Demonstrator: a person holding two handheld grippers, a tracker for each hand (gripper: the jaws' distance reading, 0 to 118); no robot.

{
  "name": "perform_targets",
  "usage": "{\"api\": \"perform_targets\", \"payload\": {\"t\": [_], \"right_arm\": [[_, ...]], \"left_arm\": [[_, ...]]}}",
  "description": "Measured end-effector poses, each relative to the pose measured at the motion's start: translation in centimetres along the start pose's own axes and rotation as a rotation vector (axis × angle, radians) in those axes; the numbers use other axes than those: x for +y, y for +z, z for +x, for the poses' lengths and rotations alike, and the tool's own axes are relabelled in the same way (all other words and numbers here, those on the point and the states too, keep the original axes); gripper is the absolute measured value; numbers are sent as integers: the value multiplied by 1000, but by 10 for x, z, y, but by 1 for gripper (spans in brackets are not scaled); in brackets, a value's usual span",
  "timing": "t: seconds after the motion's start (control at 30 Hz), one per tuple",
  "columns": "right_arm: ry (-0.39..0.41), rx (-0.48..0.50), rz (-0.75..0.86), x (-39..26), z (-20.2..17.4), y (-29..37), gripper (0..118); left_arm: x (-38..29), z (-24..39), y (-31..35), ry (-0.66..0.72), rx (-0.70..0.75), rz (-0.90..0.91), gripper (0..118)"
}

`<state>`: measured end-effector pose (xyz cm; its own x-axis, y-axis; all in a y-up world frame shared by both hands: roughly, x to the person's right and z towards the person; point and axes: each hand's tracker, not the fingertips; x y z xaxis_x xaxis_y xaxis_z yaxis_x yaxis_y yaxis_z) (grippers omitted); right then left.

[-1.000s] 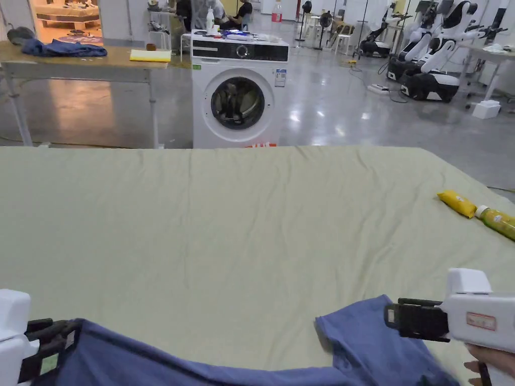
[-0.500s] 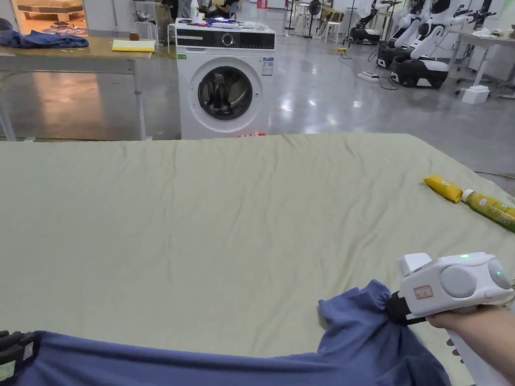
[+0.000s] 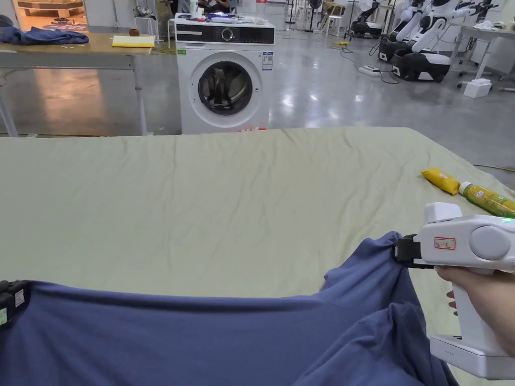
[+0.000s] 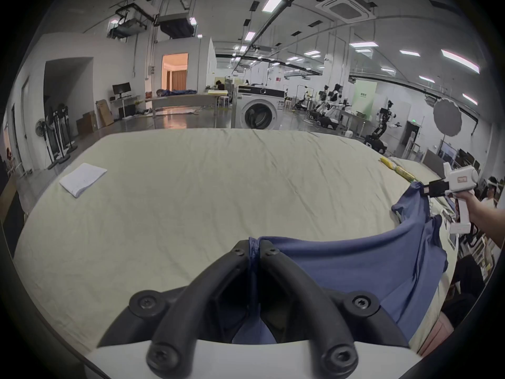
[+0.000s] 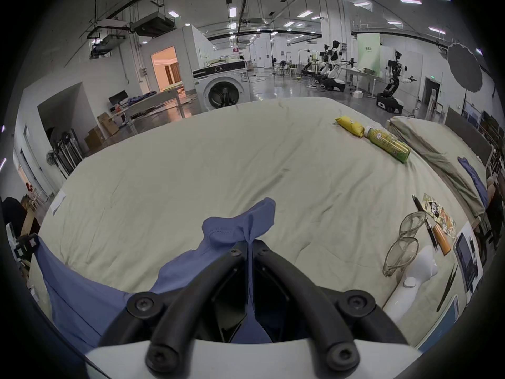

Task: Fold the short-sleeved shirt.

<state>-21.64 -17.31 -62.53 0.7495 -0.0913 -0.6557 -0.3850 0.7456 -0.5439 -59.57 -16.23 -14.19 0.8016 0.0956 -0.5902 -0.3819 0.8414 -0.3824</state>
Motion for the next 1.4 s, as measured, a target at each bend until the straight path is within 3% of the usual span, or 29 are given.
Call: {"api": "perform_targets", "payload": {"t": [0.3,0.37,0.57,0.63,0.67,0.73,0.77,0.8,0.83,0.93,1.0,1.07,1.13,1.17,1.2,1.23,1.27,1.33,1.4], "right_arm": [[25,50,51,-48,13,71,0],[65,36,28,-71,18,85,0],[153,2,-102,-140,30,89,1],[187,-5,-141,-152,29,80,7],[188,2,-127,-156,27,80,24],[185,-15,-6,-158,30,83,80],[143,-43,46,-155,29,91,109],[71,-24,103,-153,29,103,118],[7,1,186,-151,27,118,118],[-42,75,382,-147,6,169,118],[12,46,582,-151,-24,209,118],[73,85,711,-154,-51,236,118],[128,53,820,-163,-84,256,114],[129,41,902,-171,-97,264,96],[116,46,978,-179,-106,270,63],[98,38,1005,-182,-115,273,17],[81,22,977,-182,-127,274,0],[62,109,917,-177,-129,274,0],[144,95,880,-174,-133,270,0]], "left_arm": [[-76,20,103,6,-39,-20,0],[-104,24,117,18,-43,-81,0],[-169,25,110,17,-49,-240,0],[-174,25,105,17,-56,-261,10],[-177,24,104,20,-59,-254,24],[-173,24,110,70,-75,-202,65],[-165,24,116,95,-77,-174,79],[-159,23,123,106,-77,-145,79],[-149,23,133,118,-79,-69,79],[-121,26,163,145,-49,111,79],[-104,33,181,128,-10,235,79],[-97,43,196,88,55,368,79],[-94,56,208,33,104,503,68],[-92,64,210,1,122,535,40],[-92,72,211,-22,156,556,9],[-92,75,213,-2,195,566,0],[-92,75,212,2,158,555,0],[-121,37,198,15,117,526,0],[-130,16,195,4,152,506,0]]}}
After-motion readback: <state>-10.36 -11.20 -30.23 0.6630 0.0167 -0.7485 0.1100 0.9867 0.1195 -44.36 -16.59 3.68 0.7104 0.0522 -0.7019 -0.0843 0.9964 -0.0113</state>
